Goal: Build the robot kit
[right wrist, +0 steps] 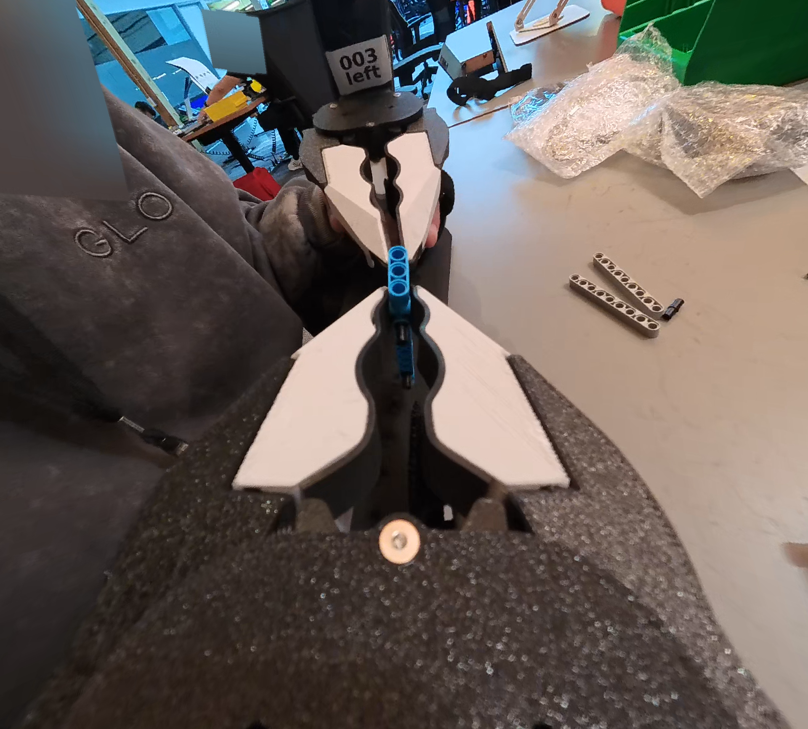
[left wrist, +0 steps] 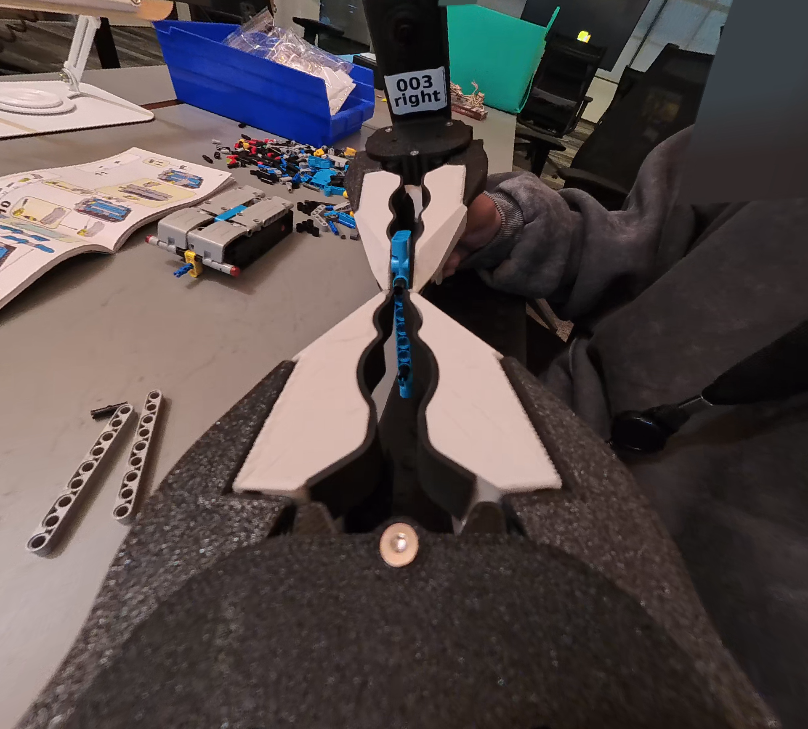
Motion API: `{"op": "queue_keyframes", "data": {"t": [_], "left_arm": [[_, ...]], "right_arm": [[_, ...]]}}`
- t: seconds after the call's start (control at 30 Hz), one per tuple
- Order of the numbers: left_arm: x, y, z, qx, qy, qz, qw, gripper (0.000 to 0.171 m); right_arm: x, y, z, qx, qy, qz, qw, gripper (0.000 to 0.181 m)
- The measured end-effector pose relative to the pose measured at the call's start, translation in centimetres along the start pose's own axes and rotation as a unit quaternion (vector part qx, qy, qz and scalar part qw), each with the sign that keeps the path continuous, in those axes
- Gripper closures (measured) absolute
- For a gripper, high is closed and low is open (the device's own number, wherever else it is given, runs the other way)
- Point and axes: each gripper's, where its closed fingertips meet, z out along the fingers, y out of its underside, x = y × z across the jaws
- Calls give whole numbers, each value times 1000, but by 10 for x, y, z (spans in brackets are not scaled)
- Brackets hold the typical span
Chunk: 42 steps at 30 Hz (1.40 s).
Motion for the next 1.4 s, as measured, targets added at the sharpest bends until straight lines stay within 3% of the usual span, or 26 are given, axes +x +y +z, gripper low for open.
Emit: {"op": "queue_keyframes", "data": {"t": [0.33, 0.8, 0.87, 0.93, 1.1, 1.17, 1.2, 1.3, 1.4], "left_arm": [[5, 1, 3, -5, 4, 15, 1000, 170], [-1, 14, 7, -73, -48, 82, 993, 170], [-5, 10, 2, -59, -49, 64, 995, 171], [-18, 10, -8, -50, -66, 31, 996, 158], [5, 11, -10, -45, 86, -71, 993, 147], [3, 15, -3, -73, 117, -91, 986, 149], [1, 17, 1, -90, 126, -100, 983, 160], [2, 19, 10, -131, 166, -164, 964, 166], [0, 24, 8, -212, 176, -262, 925, 166]], "right_arm": [[-5, 5, 4, -16, -11, -2, 1000, 175], [3, 15, 8, -47, 21, -16, 999, 175], [3, 11, 9, -33, 12, -2, 999, 175], [5, 7, 4, -17, 6, 21, 1000, 175], [0, -6, -2, 20, -3, 13, 1000, 175], [-1, -13, -4, 39, -2, 15, 999, 175], [0, -14, -5, 43, 0, 24, 999, 175], [10, -15, -9, 42, 47, 24, 998, 171], [20, -12, -20, -20, 137, -80, 987, 152]]}}
